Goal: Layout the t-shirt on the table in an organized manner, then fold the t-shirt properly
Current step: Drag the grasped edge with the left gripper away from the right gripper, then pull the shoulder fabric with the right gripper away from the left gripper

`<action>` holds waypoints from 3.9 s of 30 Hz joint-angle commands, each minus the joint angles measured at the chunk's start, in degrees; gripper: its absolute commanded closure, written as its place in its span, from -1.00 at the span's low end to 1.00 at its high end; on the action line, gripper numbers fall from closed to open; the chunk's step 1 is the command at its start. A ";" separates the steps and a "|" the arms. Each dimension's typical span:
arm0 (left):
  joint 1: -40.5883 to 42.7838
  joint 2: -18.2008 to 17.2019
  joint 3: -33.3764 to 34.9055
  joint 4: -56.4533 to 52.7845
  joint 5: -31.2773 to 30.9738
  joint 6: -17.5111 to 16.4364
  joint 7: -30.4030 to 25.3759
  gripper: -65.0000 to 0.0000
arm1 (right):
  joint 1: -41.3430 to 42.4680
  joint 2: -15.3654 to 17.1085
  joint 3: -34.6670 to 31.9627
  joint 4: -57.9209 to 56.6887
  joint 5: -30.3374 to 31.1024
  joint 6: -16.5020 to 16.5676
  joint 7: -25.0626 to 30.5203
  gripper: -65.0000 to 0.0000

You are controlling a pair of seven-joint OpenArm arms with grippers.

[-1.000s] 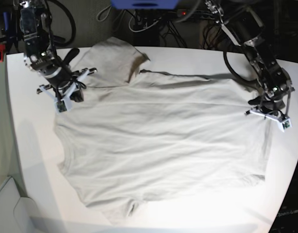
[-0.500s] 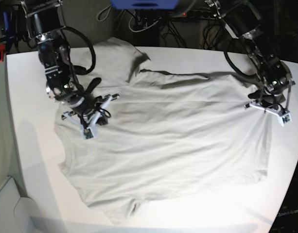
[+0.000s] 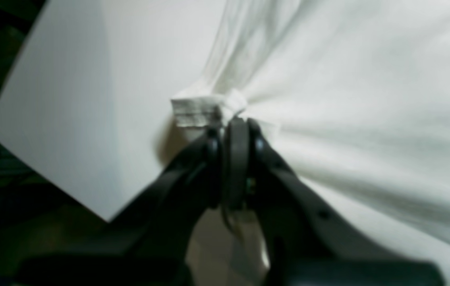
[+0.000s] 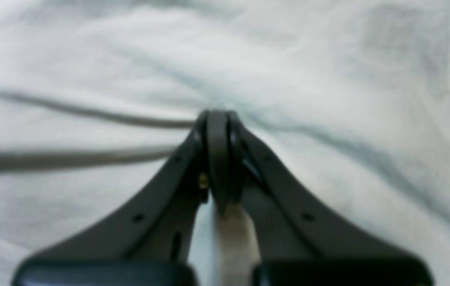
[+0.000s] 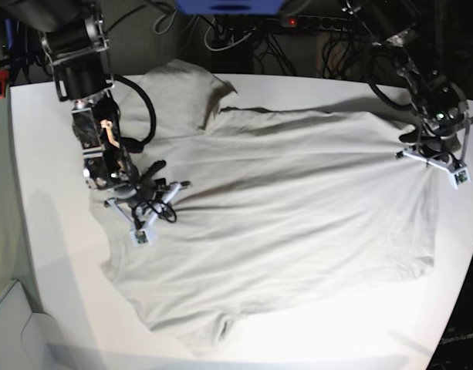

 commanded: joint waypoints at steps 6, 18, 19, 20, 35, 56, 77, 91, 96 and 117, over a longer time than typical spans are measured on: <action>-0.33 -3.46 0.02 4.98 -0.11 -0.22 6.17 0.99 | 2.73 0.23 0.15 -4.84 -0.81 -0.35 0.50 1.00; 5.03 -4.87 0.11 6.30 -0.02 -0.22 8.28 0.98 | 2.91 0.05 0.15 -4.93 -0.81 -0.35 0.50 1.00; 5.73 -4.87 0.29 6.30 -0.02 -0.22 8.28 0.98 | 2.91 0.05 0.15 -4.93 -0.81 -0.35 0.50 1.00; 6.52 -4.96 0.46 6.30 -0.02 -0.22 8.28 0.98 | 2.91 -0.04 0.15 -4.93 -0.81 -0.35 0.50 1.00; 8.46 -4.34 0.20 16.32 -0.02 -15.87 8.28 -0.66 | 2.91 -0.04 0.15 -4.75 -0.81 -0.35 0.32 1.00; -17.39 -8.65 0.11 -29.92 0.60 -15.69 -6.49 -0.66 | -5.62 5.41 2.79 12.21 -0.81 4.75 -3.37 1.00; -38.22 -10.58 0.11 -67.19 9.83 3.56 -34.18 -0.66 | -10.54 8.23 7.19 12.30 -0.81 4.93 -3.11 1.00; -39.19 -8.38 0.02 -57.17 9.39 4.79 -23.45 -0.66 | -11.95 11.13 7.19 1.93 -0.90 4.93 3.75 1.00; -31.63 -7.42 -0.15 -43.98 9.30 4.71 -14.13 -0.66 | -11.69 12.62 8.15 -3.70 -0.90 4.84 8.41 1.00; -11.76 -0.30 0.11 -9.17 9.21 -9.10 3.27 -0.66 | -15.64 13.15 11.67 18.63 -0.90 4.84 8.32 1.00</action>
